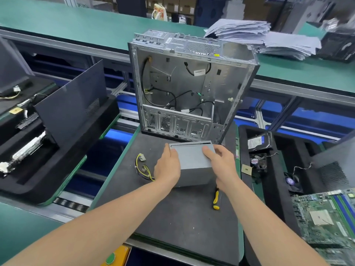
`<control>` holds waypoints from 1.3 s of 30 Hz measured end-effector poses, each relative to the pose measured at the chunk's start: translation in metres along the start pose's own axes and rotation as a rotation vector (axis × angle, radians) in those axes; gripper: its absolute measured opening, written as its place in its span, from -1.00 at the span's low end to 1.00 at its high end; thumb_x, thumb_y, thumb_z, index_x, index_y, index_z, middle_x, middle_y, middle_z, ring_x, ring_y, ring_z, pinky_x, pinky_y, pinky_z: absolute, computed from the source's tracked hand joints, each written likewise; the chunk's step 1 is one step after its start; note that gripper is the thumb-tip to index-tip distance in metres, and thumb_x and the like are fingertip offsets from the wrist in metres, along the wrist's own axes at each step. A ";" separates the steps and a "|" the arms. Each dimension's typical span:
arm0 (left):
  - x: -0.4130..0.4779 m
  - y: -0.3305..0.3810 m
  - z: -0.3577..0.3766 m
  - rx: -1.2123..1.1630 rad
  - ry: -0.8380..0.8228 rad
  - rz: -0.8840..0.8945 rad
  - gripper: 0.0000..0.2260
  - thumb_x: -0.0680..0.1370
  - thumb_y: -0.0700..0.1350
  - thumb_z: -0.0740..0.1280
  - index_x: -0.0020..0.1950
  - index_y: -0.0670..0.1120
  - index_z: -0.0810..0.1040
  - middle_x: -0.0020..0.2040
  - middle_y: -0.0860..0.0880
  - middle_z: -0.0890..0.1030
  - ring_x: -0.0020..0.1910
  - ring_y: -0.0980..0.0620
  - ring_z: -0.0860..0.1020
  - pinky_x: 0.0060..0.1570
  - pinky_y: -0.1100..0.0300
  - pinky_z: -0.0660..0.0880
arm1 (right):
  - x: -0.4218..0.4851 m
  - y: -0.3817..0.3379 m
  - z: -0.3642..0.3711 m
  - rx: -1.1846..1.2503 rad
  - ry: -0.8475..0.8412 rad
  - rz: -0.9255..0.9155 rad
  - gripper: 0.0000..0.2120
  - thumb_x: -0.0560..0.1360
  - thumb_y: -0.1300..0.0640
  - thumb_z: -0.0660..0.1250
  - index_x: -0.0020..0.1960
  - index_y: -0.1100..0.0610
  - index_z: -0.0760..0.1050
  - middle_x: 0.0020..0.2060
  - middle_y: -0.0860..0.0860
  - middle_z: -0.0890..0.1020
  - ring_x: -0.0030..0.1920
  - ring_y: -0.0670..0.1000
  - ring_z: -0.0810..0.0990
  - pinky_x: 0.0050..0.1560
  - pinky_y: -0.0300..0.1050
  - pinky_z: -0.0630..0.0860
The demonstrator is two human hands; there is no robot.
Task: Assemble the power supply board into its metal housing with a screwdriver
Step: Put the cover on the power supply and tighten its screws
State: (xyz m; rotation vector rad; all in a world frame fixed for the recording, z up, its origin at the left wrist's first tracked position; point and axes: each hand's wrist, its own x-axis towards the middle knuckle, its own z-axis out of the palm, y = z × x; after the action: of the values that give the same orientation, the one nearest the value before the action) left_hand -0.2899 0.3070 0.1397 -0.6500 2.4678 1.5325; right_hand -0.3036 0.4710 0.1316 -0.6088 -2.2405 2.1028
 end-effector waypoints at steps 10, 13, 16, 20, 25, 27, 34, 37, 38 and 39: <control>-0.001 -0.001 0.005 0.090 0.193 0.110 -0.74 0.70 0.06 -0.03 0.20 0.07 0.40 -0.06 -0.09 0.58 -0.01 -0.23 0.52 0.06 -0.06 0.45 | 0.011 0.000 0.000 -0.066 -0.096 -0.041 -0.81 0.54 -0.16 0.43 0.08 -0.11 0.64 0.02 -0.11 0.72 0.09 0.04 0.69 0.10 0.11 0.63; 0.002 -0.001 0.009 0.111 0.278 0.119 -0.75 0.69 0.06 -0.01 0.15 0.07 0.43 -0.12 -0.08 0.59 -0.06 -0.22 0.51 -0.06 -0.02 0.39 | 0.011 0.002 0.005 -0.018 -0.059 -0.066 -0.84 0.50 -0.12 0.46 0.00 -0.07 0.65 -0.04 -0.08 0.72 0.03 0.07 0.68 0.00 0.09 0.59; 0.004 0.000 0.015 0.087 0.334 0.105 -0.79 0.67 0.04 0.02 0.07 0.07 0.43 -0.17 -0.03 0.56 -0.10 -0.22 0.49 -0.12 -0.01 0.34 | 0.010 0.003 0.012 0.031 0.023 -0.103 -0.87 0.46 -0.07 0.45 -0.09 -0.02 0.66 -0.17 -0.07 0.70 -0.08 0.05 0.65 -0.12 0.01 0.50; 0.006 -0.002 0.017 0.070 0.340 0.106 -0.83 0.65 0.02 0.05 0.02 0.06 0.41 -0.24 0.04 0.47 -0.14 -0.21 0.46 -0.15 0.00 0.33 | 0.007 0.002 0.014 0.039 0.013 -0.093 -0.89 0.46 -0.06 0.47 -0.05 -0.08 0.68 -0.14 -0.10 0.72 0.00 0.11 0.69 -0.07 0.09 0.58; 0.010 -0.002 0.012 0.085 0.276 0.147 -0.81 0.65 0.04 0.03 0.07 0.05 0.41 -0.11 -0.04 0.57 -0.08 -0.22 0.48 -0.10 -0.02 0.37 | 0.012 0.013 -0.027 -0.030 -0.516 -0.206 -0.18 0.32 -0.02 0.61 0.52 -0.18 0.37 0.33 -0.14 0.61 0.33 -0.08 0.59 0.23 -0.18 0.57; 0.008 0.000 0.010 0.089 0.260 0.142 -0.79 0.66 0.05 0.02 0.04 0.06 0.41 -0.08 -0.05 0.58 -0.07 -0.21 0.48 -0.08 -0.03 0.39 | 0.015 0.017 -0.040 -0.188 -0.586 -0.266 0.02 0.29 0.03 0.67 0.62 -0.19 0.22 0.41 -0.21 0.53 0.41 -0.17 0.50 0.36 -0.19 0.49; 0.036 0.030 -0.027 0.172 0.066 0.047 -0.67 0.63 0.06 -0.03 -0.03 -0.02 0.48 0.19 -0.16 0.57 0.04 -0.20 0.47 -0.02 -0.03 0.32 | 0.014 0.013 -0.022 -0.114 -0.373 -0.216 -0.03 0.22 -0.23 0.69 0.55 -0.10 0.41 0.27 -0.16 0.68 0.29 -0.08 0.65 0.26 -0.06 0.58; 0.044 0.030 -0.047 0.169 -0.089 0.131 -0.61 0.61 0.10 0.05 0.12 -0.01 0.62 0.23 -0.14 0.63 0.14 -0.25 0.57 0.09 -0.09 0.47 | 0.016 0.009 -0.018 -0.007 -0.357 -0.156 -0.37 0.30 -0.22 0.66 0.33 -0.12 0.63 0.17 -0.04 0.74 0.17 0.02 0.72 0.05 -0.14 0.67; 0.046 0.025 -0.054 0.141 -0.140 0.168 -0.64 0.59 0.09 0.09 0.05 0.04 0.66 0.19 -0.12 0.67 0.13 -0.24 0.62 0.09 -0.10 0.53 | 0.016 0.007 -0.017 0.013 -0.359 -0.139 -0.44 0.33 -0.19 0.65 0.28 -0.09 0.66 0.15 -0.02 0.75 0.15 0.05 0.74 0.00 -0.16 0.67; 0.047 0.021 -0.060 0.053 -0.194 0.175 -0.67 0.56 0.10 0.15 -0.03 0.09 0.70 0.11 -0.07 0.71 0.07 -0.16 0.67 0.04 -0.02 0.58 | 0.017 0.006 -0.015 0.025 -0.355 -0.122 -0.48 0.35 -0.17 0.64 0.26 -0.05 0.67 0.14 0.00 0.75 0.13 0.07 0.74 -0.02 -0.16 0.67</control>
State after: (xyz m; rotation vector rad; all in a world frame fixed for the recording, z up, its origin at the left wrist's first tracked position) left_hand -0.3357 0.2488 0.1671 -0.2679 2.4606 1.5022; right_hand -0.3136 0.4906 0.1226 -0.0953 -2.3392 2.3242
